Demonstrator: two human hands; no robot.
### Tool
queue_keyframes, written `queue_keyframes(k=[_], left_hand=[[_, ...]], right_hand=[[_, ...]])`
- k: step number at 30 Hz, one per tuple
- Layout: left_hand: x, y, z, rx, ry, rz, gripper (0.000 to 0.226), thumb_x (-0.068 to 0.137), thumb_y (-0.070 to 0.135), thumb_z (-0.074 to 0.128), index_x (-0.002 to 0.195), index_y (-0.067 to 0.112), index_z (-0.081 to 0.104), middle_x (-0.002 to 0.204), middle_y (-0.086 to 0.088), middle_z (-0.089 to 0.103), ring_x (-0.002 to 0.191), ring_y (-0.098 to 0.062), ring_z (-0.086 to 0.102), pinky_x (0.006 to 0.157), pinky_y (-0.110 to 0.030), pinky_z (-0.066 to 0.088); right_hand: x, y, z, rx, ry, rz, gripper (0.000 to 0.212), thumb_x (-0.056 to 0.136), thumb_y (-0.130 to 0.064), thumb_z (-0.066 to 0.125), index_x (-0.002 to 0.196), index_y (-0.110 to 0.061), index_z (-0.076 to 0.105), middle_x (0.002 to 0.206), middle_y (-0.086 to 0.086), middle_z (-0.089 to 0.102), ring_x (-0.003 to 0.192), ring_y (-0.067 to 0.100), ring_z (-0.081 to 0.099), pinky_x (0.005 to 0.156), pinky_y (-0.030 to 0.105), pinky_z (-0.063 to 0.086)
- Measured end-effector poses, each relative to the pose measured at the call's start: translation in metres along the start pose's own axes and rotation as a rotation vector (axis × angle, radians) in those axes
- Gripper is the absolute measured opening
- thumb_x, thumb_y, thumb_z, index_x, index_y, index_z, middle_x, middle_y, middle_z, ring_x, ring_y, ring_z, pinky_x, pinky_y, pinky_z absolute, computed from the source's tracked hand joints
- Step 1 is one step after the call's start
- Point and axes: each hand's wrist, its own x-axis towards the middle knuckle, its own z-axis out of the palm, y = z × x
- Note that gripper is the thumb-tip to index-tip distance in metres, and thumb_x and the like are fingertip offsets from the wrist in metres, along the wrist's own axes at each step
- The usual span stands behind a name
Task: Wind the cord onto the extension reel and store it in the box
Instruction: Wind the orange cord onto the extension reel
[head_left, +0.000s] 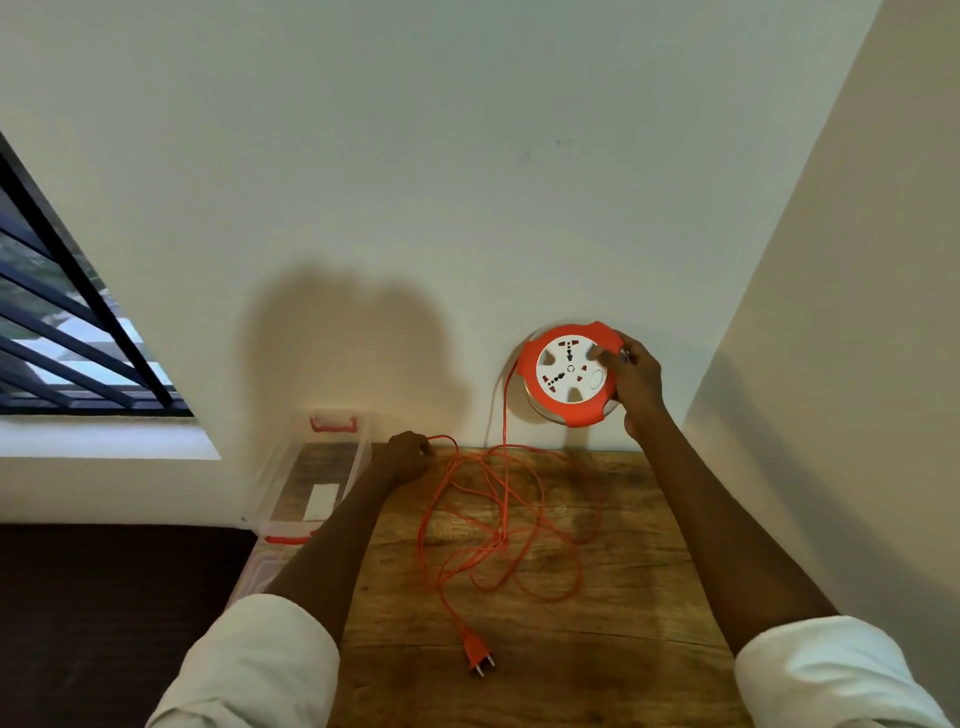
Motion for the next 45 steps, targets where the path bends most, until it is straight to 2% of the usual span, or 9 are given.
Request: queue_keyframes(k=[4,11,18,21,24,32,37,40,45], left_hand=[[-0.002,0.004,0.008,0.001,0.079,0.089,0.027,0.099,0.015,0.052,0.118,0.009,0.070,0.132,-0.011,0.061,0.121,-0.026,0.056,0.105,-0.037,0.044],[-0.006,0.044,0.028,-0.045,0.140,0.294,0.026,0.101,0.023,0.051,0.111,0.009,0.070,0.112,-0.011,0.072,0.106,-0.030,0.065,0.087,-0.034,0.048],[-0.021,0.030,0.065,0.194,-0.325,0.321,0.023,0.096,0.025,0.060,0.101,0.005,0.070,0.106,-0.013,0.071,0.091,-0.023,0.063,0.069,-0.025,0.036],[-0.028,0.020,0.084,0.190,-0.336,0.260,0.031,0.093,0.025,0.066,0.109,-0.001,0.069,0.114,-0.020,0.068,0.108,-0.034,0.062,0.084,-0.034,0.048],[-0.034,0.012,0.096,0.335,-0.374,0.219,0.041,0.096,0.029,0.061,0.129,0.004,0.062,0.134,-0.015,0.060,0.126,-0.032,0.054,0.103,-0.038,0.044],[-0.041,0.003,0.097,0.113,-0.200,0.274,0.024,0.098,0.012,0.055,0.106,-0.002,0.073,0.114,-0.017,0.070,0.108,-0.030,0.063,0.091,-0.033,0.047],[-0.037,0.012,0.070,-0.034,-0.031,0.346,0.021,0.099,0.019,0.058,0.108,0.003,0.070,0.101,-0.015,0.073,0.092,-0.029,0.067,0.078,-0.033,0.049],[-0.035,0.017,0.052,-0.092,0.063,0.383,0.022,0.099,0.023,0.058,0.110,0.007,0.069,0.094,-0.011,0.073,0.080,-0.022,0.066,0.070,-0.030,0.047],[-0.029,0.019,0.031,-0.083,0.247,0.402,0.022,0.098,0.031,0.060,0.113,0.020,0.072,0.104,-0.005,0.066,0.094,-0.014,0.057,0.075,-0.024,0.039]], right_hand=[[0.000,0.000,-0.001,0.013,-0.011,-0.004,0.041,0.081,-0.028,0.079,0.117,-0.033,0.061,0.112,-0.007,0.069,0.098,0.018,0.068,0.071,0.029,0.060],[0.000,0.010,-0.008,0.164,0.057,0.100,0.049,0.077,-0.018,0.079,0.124,-0.022,0.065,0.116,0.002,0.071,0.102,0.027,0.068,0.083,0.046,0.061],[-0.001,0.021,-0.022,0.076,0.075,0.076,0.043,0.080,-0.024,0.078,0.120,-0.030,0.063,0.117,-0.003,0.069,0.103,0.024,0.066,0.086,0.044,0.060],[-0.005,0.026,-0.023,-0.010,0.032,0.029,0.033,0.080,-0.023,0.078,0.108,-0.036,0.064,0.109,-0.010,0.069,0.101,0.020,0.066,0.084,0.039,0.060],[-0.010,0.030,-0.019,-0.087,-0.034,-0.018,0.036,0.082,-0.020,0.077,0.112,-0.034,0.063,0.111,-0.009,0.067,0.101,0.018,0.064,0.079,0.030,0.057],[-0.020,0.032,-0.003,-0.157,-0.156,-0.060,0.039,0.083,-0.012,0.075,0.115,-0.031,0.063,0.109,-0.012,0.065,0.095,0.002,0.060,0.073,0.021,0.051],[-0.027,0.028,0.013,-0.224,-0.306,-0.077,0.041,0.083,-0.008,0.073,0.113,-0.034,0.065,0.107,-0.018,0.067,0.095,0.000,0.062,0.070,0.013,0.050],[-0.030,0.026,0.023,-0.304,-0.406,-0.097,0.046,0.079,-0.004,0.074,0.114,-0.032,0.066,0.111,-0.011,0.068,0.099,0.003,0.061,0.076,0.018,0.048],[-0.032,0.024,0.036,-0.419,-0.546,-0.101,0.048,0.075,-0.003,0.076,0.114,-0.029,0.068,0.114,-0.006,0.069,0.106,0.015,0.063,0.085,0.030,0.051]])
